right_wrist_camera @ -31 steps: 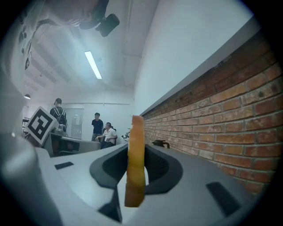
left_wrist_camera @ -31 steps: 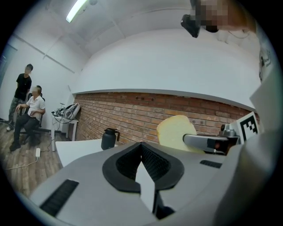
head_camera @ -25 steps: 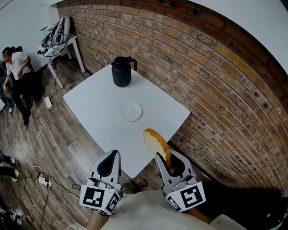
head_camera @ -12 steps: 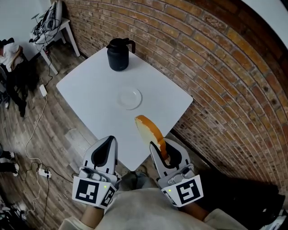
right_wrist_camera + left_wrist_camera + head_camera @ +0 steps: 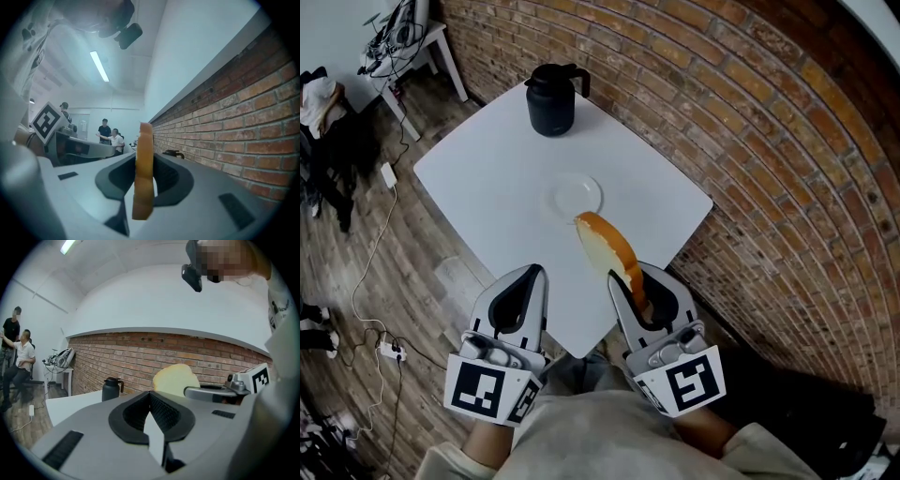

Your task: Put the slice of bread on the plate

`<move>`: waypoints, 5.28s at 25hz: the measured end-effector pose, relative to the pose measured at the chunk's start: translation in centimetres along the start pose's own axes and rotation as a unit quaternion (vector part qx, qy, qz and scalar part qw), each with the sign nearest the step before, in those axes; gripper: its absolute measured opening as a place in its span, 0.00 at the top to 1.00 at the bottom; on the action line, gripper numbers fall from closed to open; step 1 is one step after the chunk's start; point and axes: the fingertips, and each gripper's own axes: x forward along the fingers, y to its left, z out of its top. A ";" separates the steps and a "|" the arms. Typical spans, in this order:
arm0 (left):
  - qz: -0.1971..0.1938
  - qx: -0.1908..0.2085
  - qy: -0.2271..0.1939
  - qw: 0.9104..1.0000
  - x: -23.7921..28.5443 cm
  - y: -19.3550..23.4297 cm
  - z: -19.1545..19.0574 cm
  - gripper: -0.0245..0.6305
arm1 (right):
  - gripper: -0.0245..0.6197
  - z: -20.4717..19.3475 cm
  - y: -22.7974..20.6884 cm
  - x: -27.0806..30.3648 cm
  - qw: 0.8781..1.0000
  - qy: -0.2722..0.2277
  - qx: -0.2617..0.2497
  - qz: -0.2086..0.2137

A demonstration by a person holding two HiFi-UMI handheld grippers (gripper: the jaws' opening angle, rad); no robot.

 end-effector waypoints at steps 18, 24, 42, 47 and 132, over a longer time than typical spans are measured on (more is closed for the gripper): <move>0.013 0.008 0.019 1.000 4.7 3.7 -0.9 0.95 | 0.82 -1.8 -3.7 7.9 1.000 0.007 -0.009 0.013; 0.014 0.005 0.018 1.000 5.5 4.7 -1.4 0.95 | 0.82 -3.3 -4.0 9.7 1.000 0.017 -0.009 0.017; 0.026 -0.003 0.023 0.999 8.5 6.4 -2.2 0.95 | 0.82 -7.3 -6.9 14.7 0.999 0.042 0.016 0.016; 0.033 -0.007 0.023 0.999 8.6 6.7 -2.6 0.95 | 0.82 -8.4 -7.0 16.2 0.998 0.049 0.022 0.024; 0.044 -0.028 0.115 0.992 12.5 11.7 -11.9 0.95 | 0.61 -27.4 -8.2 21.9 0.949 0.246 0.195 -0.013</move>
